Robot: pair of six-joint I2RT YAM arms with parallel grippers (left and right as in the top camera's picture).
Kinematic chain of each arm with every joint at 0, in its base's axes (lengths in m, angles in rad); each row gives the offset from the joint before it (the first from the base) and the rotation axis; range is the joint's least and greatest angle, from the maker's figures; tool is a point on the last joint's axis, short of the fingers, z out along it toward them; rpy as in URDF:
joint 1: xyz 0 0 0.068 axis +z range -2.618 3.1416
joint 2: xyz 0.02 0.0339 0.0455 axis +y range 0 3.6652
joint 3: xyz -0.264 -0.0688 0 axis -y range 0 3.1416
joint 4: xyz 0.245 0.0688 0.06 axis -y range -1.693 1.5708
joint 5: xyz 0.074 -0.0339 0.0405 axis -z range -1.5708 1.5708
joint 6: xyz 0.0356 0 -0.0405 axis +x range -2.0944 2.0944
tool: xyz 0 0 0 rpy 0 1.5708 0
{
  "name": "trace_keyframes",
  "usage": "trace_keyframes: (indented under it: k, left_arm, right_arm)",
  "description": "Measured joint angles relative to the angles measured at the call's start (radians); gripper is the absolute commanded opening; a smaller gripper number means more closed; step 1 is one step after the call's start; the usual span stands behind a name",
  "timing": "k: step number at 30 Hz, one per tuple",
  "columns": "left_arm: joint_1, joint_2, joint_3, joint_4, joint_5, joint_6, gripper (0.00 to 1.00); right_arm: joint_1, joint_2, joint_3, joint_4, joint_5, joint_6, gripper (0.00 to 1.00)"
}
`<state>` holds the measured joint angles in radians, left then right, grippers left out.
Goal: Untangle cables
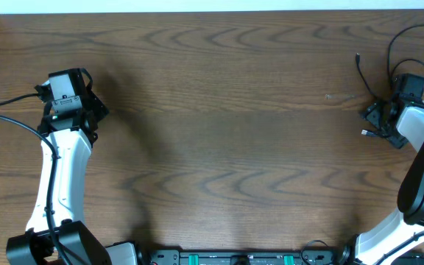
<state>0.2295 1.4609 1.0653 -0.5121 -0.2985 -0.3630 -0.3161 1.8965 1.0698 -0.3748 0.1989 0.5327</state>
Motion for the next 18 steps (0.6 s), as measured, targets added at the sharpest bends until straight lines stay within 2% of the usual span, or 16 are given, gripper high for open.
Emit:
trace_keyframes:
  k: [7,11,13,18]
  left_arm:
    - [0.0,0.0,0.0,0.0,0.0,0.0,0.87]
    - [0.0,0.0,0.0,0.0,0.0,0.0,0.87]
    - [0.0,0.0,0.0,0.0,0.0,0.0,0.87]
    - [0.0,0.0,0.0,0.0,0.0,0.0,0.87]
  right_arm:
    - [0.0,0.031,0.003,0.096,0.034,-0.012,0.81]
    - [-0.001,0.084,0.022,0.212,0.072,-0.03,0.8]
    - [-0.001,0.105,0.027,0.257,0.087,-0.038,0.75]
    - [-0.003,0.173,0.055,0.394,0.109,-0.056,0.73]
